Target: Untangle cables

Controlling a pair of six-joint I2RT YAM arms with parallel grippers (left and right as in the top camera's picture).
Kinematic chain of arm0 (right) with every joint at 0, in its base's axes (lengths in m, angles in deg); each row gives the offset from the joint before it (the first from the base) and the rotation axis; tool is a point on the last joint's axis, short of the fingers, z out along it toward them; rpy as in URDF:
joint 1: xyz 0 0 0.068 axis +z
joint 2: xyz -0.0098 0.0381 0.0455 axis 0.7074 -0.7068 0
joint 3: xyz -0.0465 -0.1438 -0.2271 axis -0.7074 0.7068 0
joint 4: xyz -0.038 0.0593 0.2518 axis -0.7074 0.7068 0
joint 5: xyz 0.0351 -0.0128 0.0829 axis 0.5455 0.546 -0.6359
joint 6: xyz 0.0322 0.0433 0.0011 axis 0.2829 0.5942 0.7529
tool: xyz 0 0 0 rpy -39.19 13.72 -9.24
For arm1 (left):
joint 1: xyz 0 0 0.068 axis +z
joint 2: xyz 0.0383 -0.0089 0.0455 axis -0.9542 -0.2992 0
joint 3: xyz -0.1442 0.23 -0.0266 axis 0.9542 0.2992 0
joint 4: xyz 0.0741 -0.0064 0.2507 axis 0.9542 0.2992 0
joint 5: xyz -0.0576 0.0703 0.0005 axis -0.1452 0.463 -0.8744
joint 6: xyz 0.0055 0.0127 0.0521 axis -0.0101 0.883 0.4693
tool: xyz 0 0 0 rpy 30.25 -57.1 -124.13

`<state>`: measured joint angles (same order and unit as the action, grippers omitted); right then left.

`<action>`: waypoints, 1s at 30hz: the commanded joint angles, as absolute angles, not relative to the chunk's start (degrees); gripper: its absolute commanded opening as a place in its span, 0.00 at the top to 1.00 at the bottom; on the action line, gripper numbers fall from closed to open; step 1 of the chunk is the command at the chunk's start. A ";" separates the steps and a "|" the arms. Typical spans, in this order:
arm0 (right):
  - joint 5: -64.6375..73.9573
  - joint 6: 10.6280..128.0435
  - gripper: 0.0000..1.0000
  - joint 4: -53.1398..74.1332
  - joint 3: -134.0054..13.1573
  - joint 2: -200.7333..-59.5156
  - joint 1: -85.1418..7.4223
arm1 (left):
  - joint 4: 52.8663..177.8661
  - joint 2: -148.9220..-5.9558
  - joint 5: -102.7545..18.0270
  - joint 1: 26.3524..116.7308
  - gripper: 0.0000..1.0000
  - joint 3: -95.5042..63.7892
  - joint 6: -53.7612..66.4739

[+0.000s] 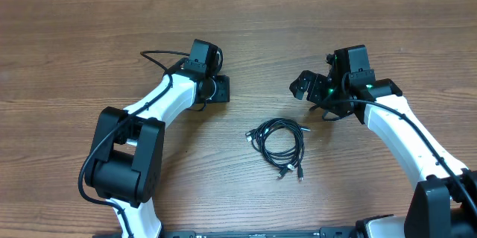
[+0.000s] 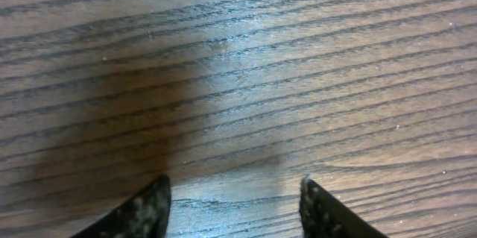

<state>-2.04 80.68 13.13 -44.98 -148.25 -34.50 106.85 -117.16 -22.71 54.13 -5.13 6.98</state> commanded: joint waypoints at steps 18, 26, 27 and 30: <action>0.26 80.77 0.00 6.18 -45.75 -148.52 -34.54 | 106.79 -118.02 -21.82 53.76 0.25 -5.48 8.12; 0.23 82.49 0.00 2.79 -45.75 -149.50 -34.48 | 106.81 -118.02 -21.86 53.76 0.16 -5.48 8.09; 0.26 82.49 0.00 2.68 -45.75 -149.68 -34.48 | 106.81 -118.02 -21.86 53.76 0.18 -5.48 8.09; 0.21 82.69 0.00 2.05 -45.75 -150.22 -34.48 | 106.79 -118.02 -22.04 53.74 0.20 -5.48 8.09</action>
